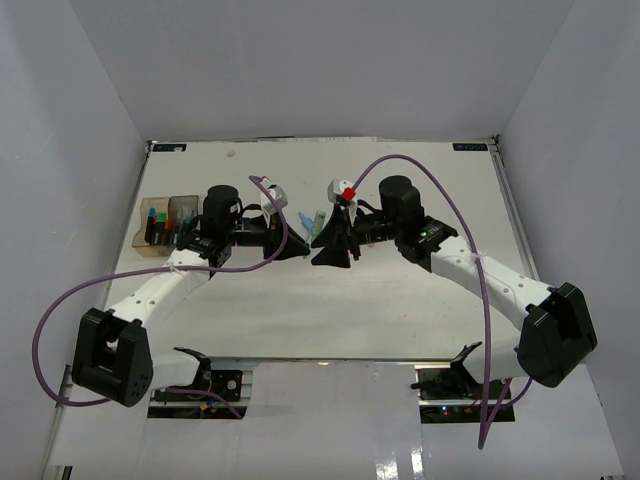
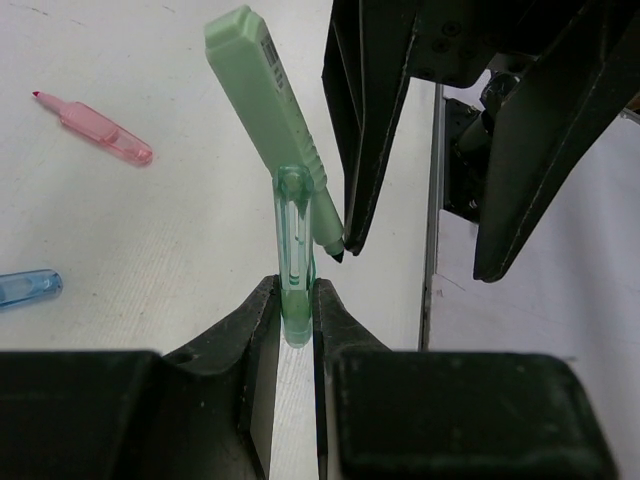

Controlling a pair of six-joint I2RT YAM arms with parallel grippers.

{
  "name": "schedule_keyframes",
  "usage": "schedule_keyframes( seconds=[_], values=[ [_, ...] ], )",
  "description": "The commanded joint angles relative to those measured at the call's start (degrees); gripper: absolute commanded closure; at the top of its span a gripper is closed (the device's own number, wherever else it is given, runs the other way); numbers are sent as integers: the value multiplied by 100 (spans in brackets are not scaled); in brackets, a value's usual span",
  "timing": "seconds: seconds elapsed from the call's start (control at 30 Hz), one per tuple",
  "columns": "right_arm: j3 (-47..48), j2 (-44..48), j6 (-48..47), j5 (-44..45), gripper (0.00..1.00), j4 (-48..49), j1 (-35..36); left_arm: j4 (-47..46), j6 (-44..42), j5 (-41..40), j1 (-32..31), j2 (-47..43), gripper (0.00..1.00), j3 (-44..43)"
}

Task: Sort the stationery into containers
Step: Close the pen cap on the pen.

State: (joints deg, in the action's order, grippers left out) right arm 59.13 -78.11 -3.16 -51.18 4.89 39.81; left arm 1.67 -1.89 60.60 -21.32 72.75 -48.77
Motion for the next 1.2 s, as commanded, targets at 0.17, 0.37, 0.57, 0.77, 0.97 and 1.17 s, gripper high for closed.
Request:
schedule_keyframes(
  seconds=[0.17, 0.37, 0.57, 0.77, 0.97, 1.17],
  values=[
    [37, -56, 35, -50, 46, 223, 70, -536, 48, 163, 5, -367, 100, 228],
    [63, -64, 43, -15, 45, 250, 97, -834, 101, 180, 5, -437, 100, 351],
    [63, -117, 52, 64, 45, 276, 132, -1063, 145, 215, -4, -534, 100, 474],
    [89, -161, 61, 117, 44, 302, 167, -1178, 145, 242, -30, -604, 100, 544],
    [125, -135, 70, 91, 44, 285, 202, -1222, 145, 224, -39, -622, 100, 571],
    [107, 233, -88, 117, 43, -75, 194, -1292, 136, 154, -39, -683, 100, 606]
  ],
)
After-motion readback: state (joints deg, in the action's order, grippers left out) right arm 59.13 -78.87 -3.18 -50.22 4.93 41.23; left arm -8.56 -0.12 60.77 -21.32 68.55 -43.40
